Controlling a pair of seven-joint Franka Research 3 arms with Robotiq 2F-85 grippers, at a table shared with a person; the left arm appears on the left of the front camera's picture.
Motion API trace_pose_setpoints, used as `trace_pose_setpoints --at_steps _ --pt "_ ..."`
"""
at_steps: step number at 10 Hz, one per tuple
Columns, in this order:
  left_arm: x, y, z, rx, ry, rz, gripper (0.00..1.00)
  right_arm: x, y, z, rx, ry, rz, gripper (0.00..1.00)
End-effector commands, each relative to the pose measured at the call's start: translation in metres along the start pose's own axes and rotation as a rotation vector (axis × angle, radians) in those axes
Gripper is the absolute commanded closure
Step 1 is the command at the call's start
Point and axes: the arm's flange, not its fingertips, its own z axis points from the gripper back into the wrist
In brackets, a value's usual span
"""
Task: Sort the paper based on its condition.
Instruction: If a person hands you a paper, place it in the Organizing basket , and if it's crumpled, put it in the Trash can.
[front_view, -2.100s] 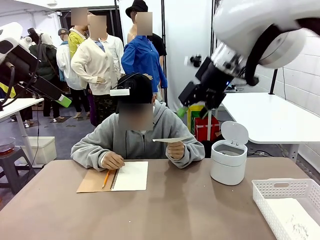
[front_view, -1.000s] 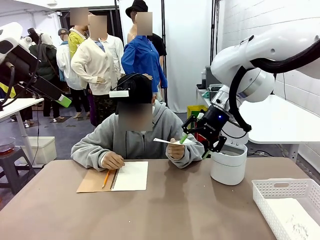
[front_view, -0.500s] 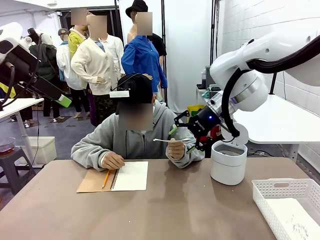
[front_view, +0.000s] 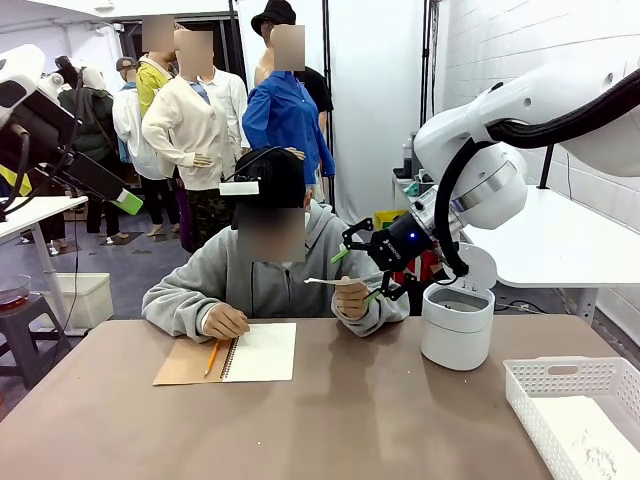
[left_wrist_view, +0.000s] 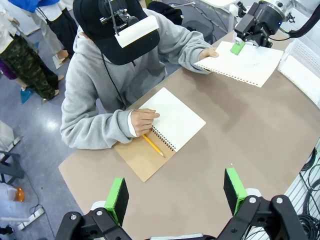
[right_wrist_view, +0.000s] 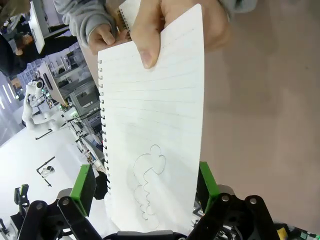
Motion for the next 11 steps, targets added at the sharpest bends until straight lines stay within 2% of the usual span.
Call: trace_pose_setpoints --at_steps 1,2,6,11 --pt "0.000 0.000 0.000 -0.015 -0.005 0.018 0.00 -0.001 -0.003 -0.005 -0.015 0.024 -0.007 0.00" --pt "0.000 0.000 0.000 -0.015 -0.005 0.018 0.00 0.000 0.000 0.000 0.000 0.000 0.000 0.20" --pt "0.000 0.000 0.000 -0.015 -0.005 0.018 0.00 0.000 0.003 0.003 0.014 0.026 -0.008 0.98" --pt "0.000 0.000 0.000 -0.015 -0.005 0.018 0.00 -0.001 0.003 0.008 0.038 0.037 0.000 1.00"
